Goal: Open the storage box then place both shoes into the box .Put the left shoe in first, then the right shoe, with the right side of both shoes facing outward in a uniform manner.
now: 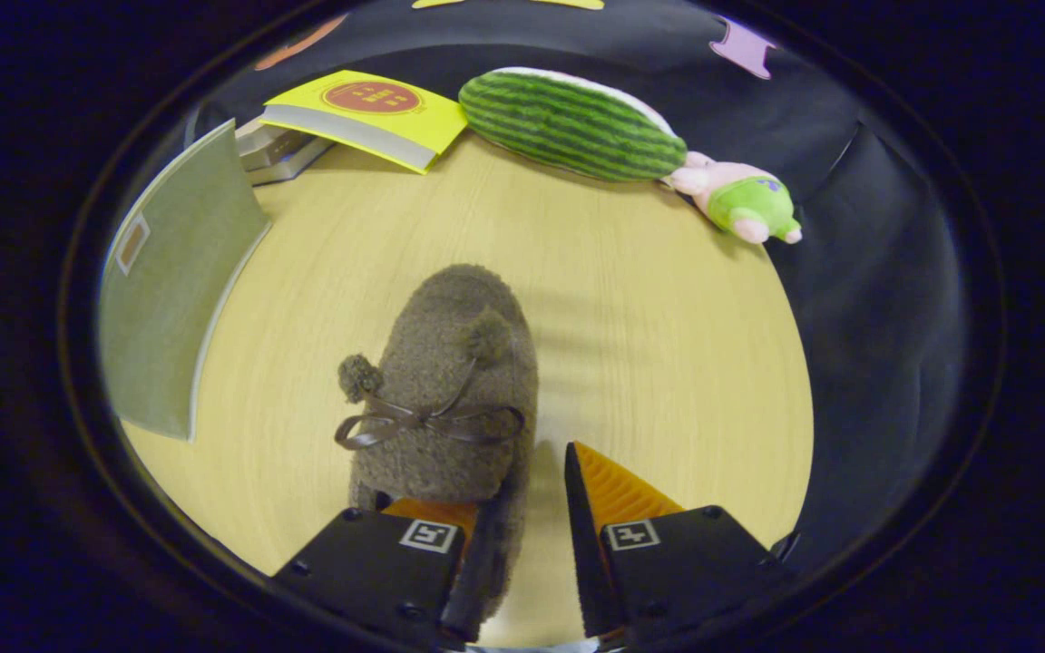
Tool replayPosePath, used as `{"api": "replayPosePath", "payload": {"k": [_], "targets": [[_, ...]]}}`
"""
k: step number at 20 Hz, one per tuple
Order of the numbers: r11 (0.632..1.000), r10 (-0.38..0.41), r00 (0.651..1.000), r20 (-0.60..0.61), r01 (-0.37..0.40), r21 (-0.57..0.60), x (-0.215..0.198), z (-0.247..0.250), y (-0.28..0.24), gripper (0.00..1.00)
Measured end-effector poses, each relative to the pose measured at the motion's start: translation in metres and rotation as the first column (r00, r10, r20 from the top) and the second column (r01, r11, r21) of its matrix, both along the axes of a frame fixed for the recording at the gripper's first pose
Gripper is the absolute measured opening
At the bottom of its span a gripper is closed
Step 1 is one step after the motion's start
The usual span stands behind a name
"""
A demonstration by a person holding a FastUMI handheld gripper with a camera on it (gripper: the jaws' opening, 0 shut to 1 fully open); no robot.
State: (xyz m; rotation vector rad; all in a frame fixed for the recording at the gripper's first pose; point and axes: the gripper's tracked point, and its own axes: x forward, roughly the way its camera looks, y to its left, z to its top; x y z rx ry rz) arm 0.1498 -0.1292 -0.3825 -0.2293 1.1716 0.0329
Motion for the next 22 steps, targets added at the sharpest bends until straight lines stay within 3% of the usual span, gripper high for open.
{"api": "replayPosePath", "payload": {"k": [1, 3, 6, 9, 13, 22], "targets": [[0.999, -0.028, 1.000, -0.007, 0.029, 0.020, -0.001, -0.005, 0.001, 0.28], [0.999, -0.031, 0.999, -0.011, 0.031, 0.033, -0.001, 0.001, -0.001, 0.08], [0.979, -0.133, 0.990, -0.043, 0.138, 0.151, -0.006, 0.003, 0.004, 0.06], [0.967, -0.158, 0.986, -0.062, 0.167, 0.190, -0.012, 0.015, 0.005, 0.06], [0.984, -0.145, 0.989, 0.002, 0.144, 0.105, -0.009, 0.045, -0.003, 0.06], [0.975, -0.100, 0.995, -0.017, 0.102, 0.200, -0.026, 0.119, 0.073, 0.06]]}}
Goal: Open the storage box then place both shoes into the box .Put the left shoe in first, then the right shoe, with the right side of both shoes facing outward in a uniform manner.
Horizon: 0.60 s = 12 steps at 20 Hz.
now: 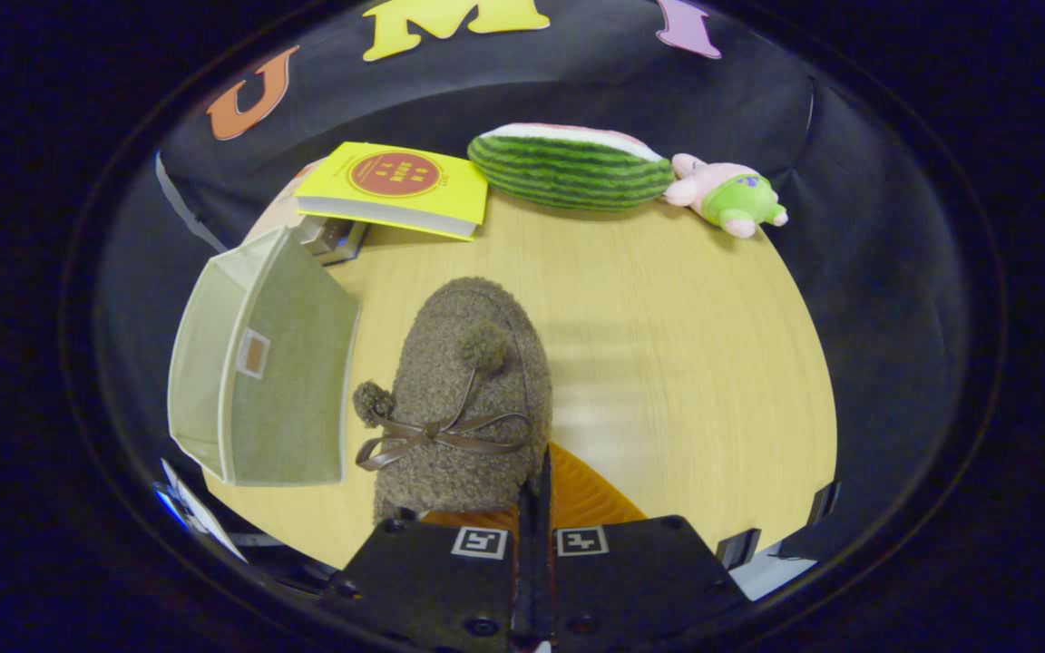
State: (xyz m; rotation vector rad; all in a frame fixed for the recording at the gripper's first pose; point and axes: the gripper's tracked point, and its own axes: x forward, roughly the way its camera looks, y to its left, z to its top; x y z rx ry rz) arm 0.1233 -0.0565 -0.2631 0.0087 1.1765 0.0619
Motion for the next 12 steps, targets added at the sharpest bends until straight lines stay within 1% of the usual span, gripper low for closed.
{"api": "replayPosePath", "payload": {"k": [5, 10, 12], "targets": [[0.999, 0.052, 0.998, 0.047, -0.051, -0.002, 0.004, 0.047, 0.062, 0.06], [0.996, 0.092, 0.992, 0.088, -0.090, -0.025, 0.006, 0.078, 0.125, 0.06], [0.995, 0.102, 0.987, 0.121, -0.100, -0.028, 0.014, 0.087, 0.150, 0.06]]}}
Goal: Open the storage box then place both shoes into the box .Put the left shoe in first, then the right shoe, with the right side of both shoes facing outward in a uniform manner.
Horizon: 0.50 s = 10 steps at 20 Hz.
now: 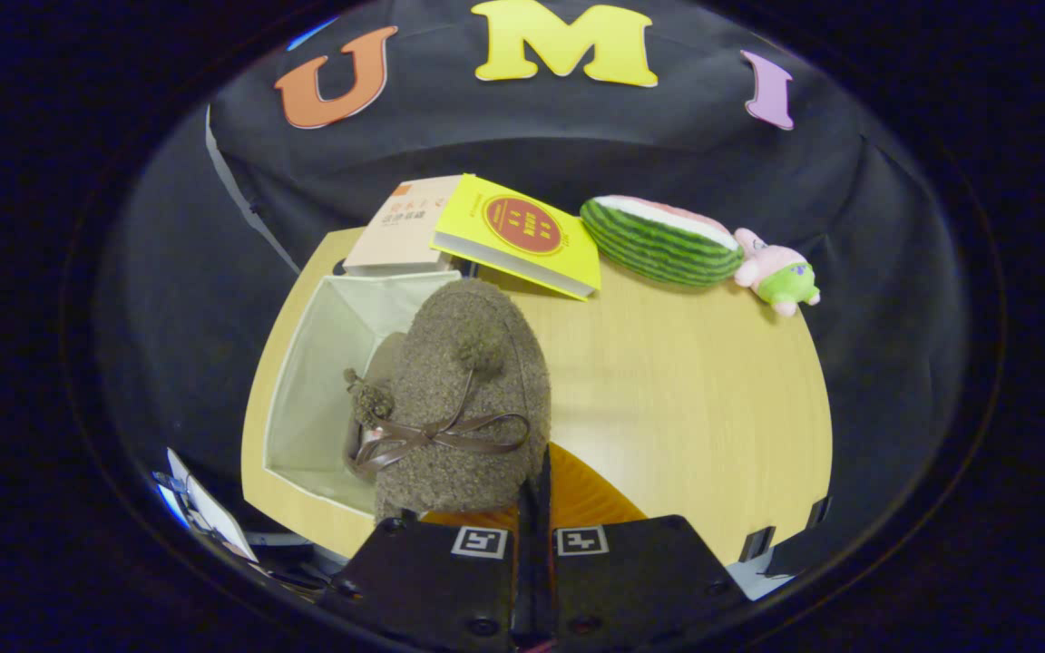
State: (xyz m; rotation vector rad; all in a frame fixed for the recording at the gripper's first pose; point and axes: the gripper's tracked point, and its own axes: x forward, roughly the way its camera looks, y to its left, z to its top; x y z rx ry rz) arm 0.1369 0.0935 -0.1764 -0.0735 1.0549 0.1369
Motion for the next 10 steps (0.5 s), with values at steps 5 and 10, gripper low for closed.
{"api": "replayPosePath", "payload": {"k": [5, 10], "targets": [[0.998, -0.056, 0.998, 0.037, 0.055, 0.021, 0.019, -0.003, 0.043, 0.06], [0.993, -0.108, 0.987, 0.115, 0.103, 0.052, 0.040, -0.012, 0.074, 0.06]]}}
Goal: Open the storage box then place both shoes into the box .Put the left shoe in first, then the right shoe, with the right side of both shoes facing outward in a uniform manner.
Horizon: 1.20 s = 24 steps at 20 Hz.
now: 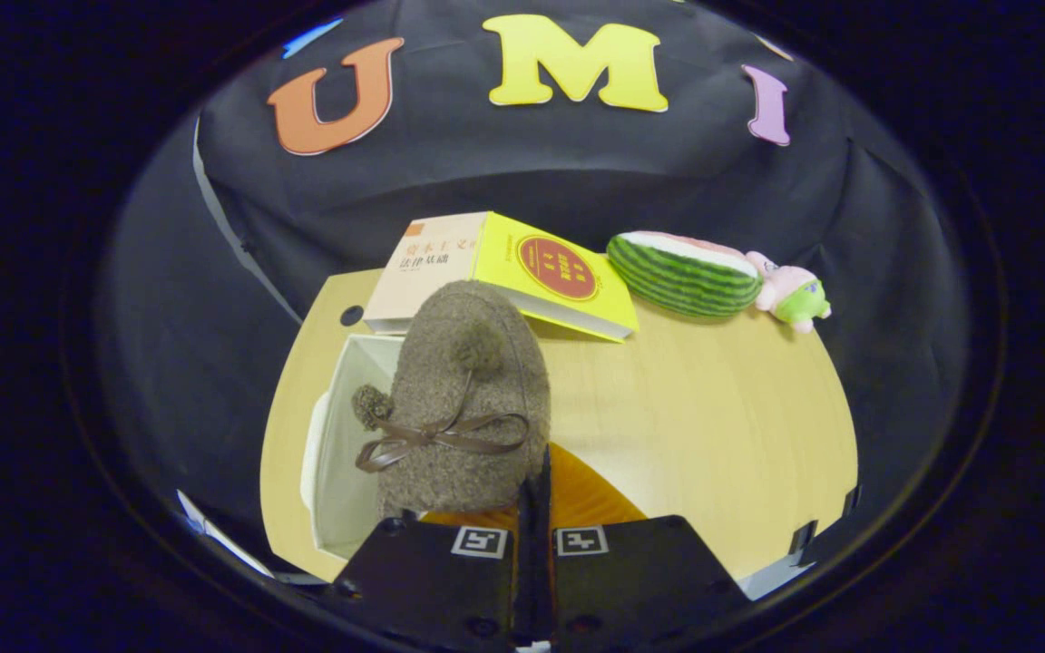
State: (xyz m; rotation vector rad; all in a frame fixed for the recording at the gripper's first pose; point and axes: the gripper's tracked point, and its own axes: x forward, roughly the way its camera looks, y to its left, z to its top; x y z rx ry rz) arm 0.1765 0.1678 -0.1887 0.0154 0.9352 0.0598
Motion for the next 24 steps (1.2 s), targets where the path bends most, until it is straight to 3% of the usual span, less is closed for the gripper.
{"api": "replayPosePath", "payload": {"k": [8, 13, 16, 20, 21, 22, 24], "targets": [[0.999, -0.025, 0.999, 0.022, 0.024, 0.027, 0.004, -0.018, 0.008, 0.06], [0.999, -0.001, 0.999, 0.047, 0.003, -0.047, 0.008, -0.033, 0.003, 0.07], [1.000, 0.020, 0.996, 0.085, -0.018, -0.025, 0.012, -0.033, 0.009, 0.07], [0.999, 0.027, 0.996, 0.085, -0.029, 0.019, 0.002, -0.035, 0.015, 0.28], [1.000, 0.016, 0.994, 0.111, -0.019, 0.025, 0.001, -0.027, 0.012, 0.40], [1.000, 0.011, 0.989, 0.147, -0.014, 0.020, 0.005, -0.020, 0.009, 0.44], [1.000, 0.024, 0.974, 0.223, -0.024, -0.004, 0.006, 0.000, 0.005, 0.64]]}}
